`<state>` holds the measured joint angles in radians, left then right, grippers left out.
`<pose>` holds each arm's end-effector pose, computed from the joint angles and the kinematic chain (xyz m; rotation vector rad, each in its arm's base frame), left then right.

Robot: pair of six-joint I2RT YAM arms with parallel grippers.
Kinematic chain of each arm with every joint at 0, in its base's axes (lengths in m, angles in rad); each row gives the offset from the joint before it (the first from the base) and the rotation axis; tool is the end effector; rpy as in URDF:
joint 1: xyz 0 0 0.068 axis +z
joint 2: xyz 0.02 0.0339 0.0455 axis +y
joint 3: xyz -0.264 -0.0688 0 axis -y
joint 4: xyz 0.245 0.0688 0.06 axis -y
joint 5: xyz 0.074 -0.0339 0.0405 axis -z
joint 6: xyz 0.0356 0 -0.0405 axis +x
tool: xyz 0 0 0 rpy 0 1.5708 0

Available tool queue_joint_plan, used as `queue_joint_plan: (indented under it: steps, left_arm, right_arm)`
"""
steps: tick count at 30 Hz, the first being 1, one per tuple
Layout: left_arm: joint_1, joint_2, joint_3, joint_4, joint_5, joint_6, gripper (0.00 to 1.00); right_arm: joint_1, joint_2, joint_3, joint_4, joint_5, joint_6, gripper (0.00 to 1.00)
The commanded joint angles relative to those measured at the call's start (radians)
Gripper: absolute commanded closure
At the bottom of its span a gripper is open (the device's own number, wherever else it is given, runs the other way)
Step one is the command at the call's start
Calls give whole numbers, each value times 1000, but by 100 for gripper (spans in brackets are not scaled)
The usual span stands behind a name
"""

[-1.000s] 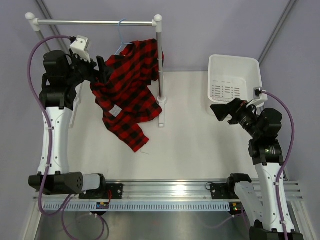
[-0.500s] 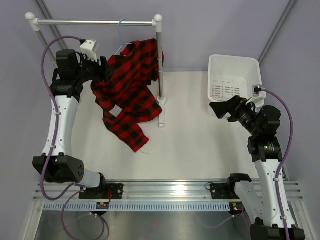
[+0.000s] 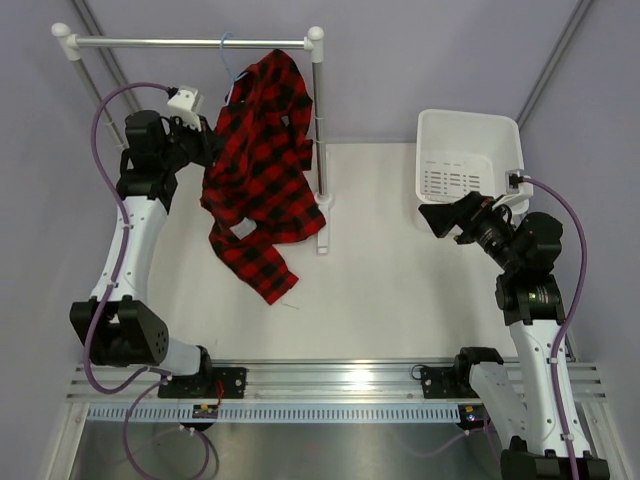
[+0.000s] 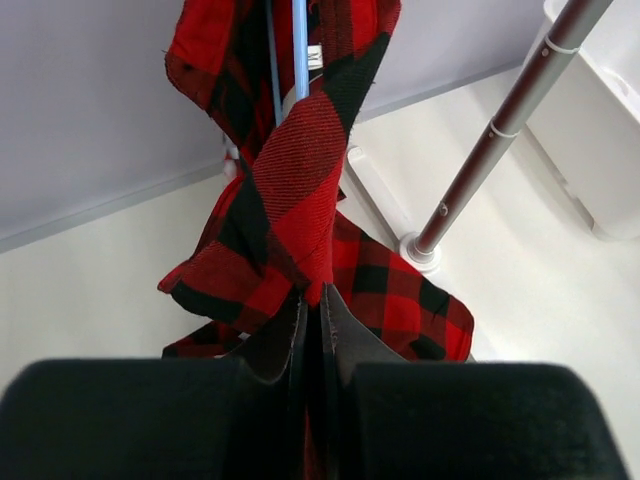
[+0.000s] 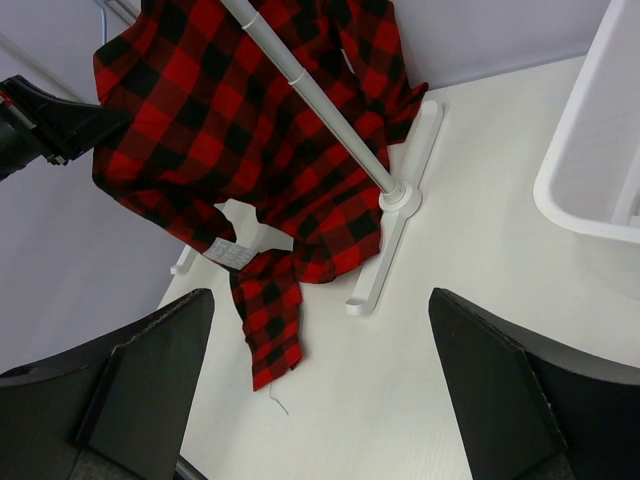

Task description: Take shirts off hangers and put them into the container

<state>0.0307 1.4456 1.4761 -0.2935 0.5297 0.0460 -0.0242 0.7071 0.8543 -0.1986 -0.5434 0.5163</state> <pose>0.3316 -0.0078 0.4157 0.3836 1.7769 -0.4301 0.1576 0.0146 0.3749 0.0194 1.6775 0.8134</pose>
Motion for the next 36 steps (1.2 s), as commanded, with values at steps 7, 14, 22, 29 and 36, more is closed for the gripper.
queue_joint_plan:
  steps: [7,14,22,29,36]
  left_arm:
    - [-11,-226,-128,287,33,-107,100]
    - [-9,-257,-62,274,70,-143,100]
    - [-11,-352,-63,61,-181,-120,100]
    - [-11,-644,-223,-93,-359,-227,100]
    - [-11,-850,-342,-170,-240,-337,100]
  right_arm:
    - [9,-6,-9,21,-18,-19,1]
    - [9,3,-9,10,-18,-21,1]
    - [18,32,18,-45,86,20,1]
    - [61,80,9,-22,74,90,1]
    - [127,112,68,-50,8,70,1]
